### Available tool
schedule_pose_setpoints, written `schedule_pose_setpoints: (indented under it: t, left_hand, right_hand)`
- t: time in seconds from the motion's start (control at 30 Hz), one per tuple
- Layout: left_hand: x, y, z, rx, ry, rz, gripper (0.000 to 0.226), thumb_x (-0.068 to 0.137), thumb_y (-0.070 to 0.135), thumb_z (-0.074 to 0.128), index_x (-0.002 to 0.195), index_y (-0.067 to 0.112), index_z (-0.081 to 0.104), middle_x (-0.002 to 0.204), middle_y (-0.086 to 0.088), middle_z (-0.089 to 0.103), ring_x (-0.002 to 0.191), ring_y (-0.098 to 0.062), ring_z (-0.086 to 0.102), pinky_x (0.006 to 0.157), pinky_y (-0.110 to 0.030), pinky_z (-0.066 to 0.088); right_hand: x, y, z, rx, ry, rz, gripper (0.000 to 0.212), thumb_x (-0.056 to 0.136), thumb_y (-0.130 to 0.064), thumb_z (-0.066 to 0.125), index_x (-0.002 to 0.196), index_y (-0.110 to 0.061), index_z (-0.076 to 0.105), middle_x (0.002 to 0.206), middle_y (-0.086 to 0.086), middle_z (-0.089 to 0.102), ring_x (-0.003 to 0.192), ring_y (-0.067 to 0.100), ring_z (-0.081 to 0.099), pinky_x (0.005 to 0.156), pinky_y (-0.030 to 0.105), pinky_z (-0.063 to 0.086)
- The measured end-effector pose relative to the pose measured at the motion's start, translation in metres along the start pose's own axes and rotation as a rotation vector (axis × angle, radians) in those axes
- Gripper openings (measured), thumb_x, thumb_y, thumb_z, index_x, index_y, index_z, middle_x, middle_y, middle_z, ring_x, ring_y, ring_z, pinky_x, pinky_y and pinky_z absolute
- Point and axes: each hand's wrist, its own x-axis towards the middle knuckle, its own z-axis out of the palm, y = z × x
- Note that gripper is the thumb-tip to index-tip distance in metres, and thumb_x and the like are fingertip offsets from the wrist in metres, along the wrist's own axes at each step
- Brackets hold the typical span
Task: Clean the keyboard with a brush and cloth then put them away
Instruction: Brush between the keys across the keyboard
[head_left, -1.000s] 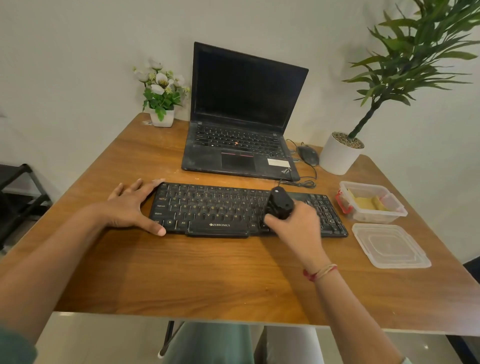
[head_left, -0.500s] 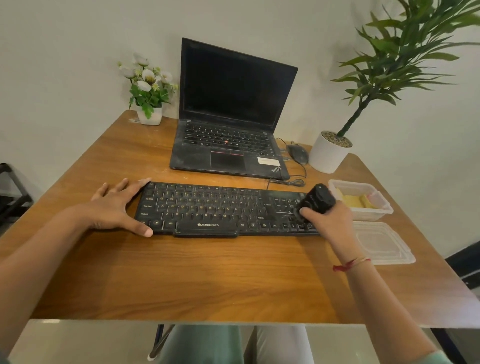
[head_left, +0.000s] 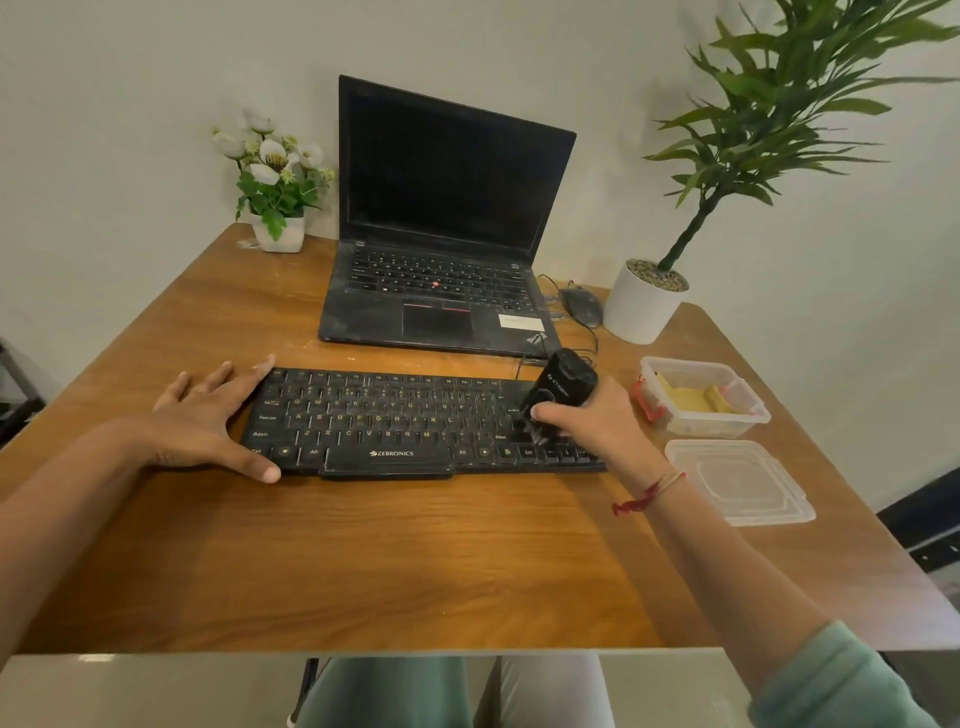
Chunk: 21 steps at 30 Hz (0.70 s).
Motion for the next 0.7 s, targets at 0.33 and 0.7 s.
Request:
schedule_pose_setpoints:
  t: [0.33,0.7]
  left_hand:
    - [0.001,-0.001,0.002,-0.037,0.05,0.004,0.151,0.015,0.093,0.055,0.142,0.047,-0.01,0.158,-0.006,0.003,0.141,-0.007,-0.016,0.112,-0.035,-0.017]
    - [0.001,-0.001,0.001,-0.046,0.042,-0.006,0.147,0.019,0.088,0.059,0.142,0.048,-0.011,0.158,-0.008,-0.001,0.141,-0.009,-0.016,0.112,-0.035,-0.017]
  right_hand:
    - [0.003,0.009,-0.004,0.014,0.017,0.059,0.023,0.069,-0.024,0.08,0.081,-0.018,0.062,0.076,-0.001,0.065,0.072,0.011,0.061,0.064,0.028,0.054]
    - [0.01,-0.002,0.007,-0.078,0.03,-0.004,0.024,0.07,-0.026,0.077,0.081,-0.01,0.062,0.071,-0.001,0.063,0.068,0.013,0.062,0.057,0.027,0.053]
